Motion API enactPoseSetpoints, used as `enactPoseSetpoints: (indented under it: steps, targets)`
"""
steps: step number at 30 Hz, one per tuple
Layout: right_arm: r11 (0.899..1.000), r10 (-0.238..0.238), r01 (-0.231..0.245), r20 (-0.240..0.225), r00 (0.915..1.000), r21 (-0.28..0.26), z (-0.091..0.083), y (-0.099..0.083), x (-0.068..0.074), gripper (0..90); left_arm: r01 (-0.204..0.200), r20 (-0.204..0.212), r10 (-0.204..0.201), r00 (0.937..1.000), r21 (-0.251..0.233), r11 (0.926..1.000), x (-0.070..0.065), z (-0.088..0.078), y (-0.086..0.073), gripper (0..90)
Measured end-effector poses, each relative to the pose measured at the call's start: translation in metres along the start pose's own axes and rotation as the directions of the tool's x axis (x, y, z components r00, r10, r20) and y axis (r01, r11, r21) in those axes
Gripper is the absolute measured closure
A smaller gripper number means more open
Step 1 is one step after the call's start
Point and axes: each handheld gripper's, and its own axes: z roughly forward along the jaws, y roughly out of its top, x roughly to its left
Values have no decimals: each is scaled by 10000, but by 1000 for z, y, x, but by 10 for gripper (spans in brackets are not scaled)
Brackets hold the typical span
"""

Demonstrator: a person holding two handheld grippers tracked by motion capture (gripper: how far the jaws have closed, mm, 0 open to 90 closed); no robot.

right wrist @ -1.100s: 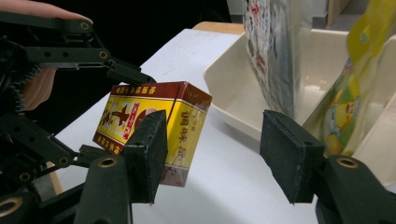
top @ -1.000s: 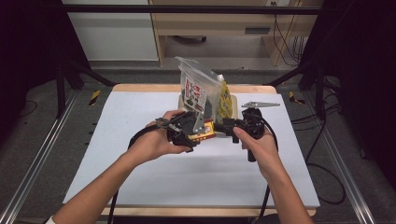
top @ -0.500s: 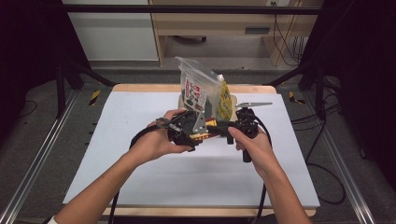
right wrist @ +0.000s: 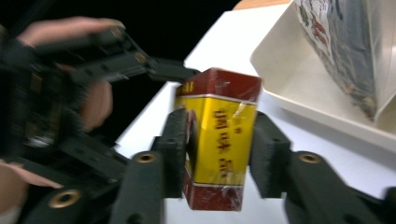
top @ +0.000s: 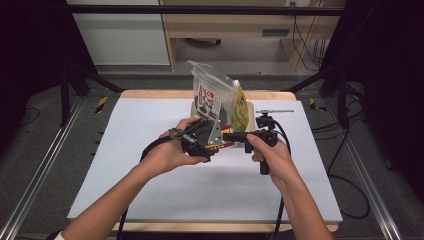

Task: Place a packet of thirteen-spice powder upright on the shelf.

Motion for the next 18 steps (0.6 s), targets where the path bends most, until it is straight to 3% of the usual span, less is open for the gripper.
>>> enactPoseSetpoints:
  steps: [5, 7, 11, 13, 18]
  targets:
    - [10000, -24, 28, 574, 9983, -70, -6, 0, 4, 690, 383, 140, -379, 9992, -321, 9988, -4, 5, 0, 284]
    - [9996, -278, 286, 1386, 9900, -38, -11, 0, 4, 691, 604, 157, -598, 9981, -393, 9974, -3, 4, -1, 219]
    - [9987, -506, 496, 2345, 9708, 101, -26, -3, 0, 690, 895, 239, -889, 9958, -253, 9957, -1, 3, -8, 164]
    - [9981, -611, 602, 2826, 9573, 117, -35, -5, -1, 691, 973, 192, -970, 9951, -163, 9951, 0, 3, -13, 157]
    - [9977, -679, 668, 3445, 9363, 152, -53, -5, -4, 690, 1303, 124, -1305, 9914, 140, 9914, 6, 3, -27, 135]
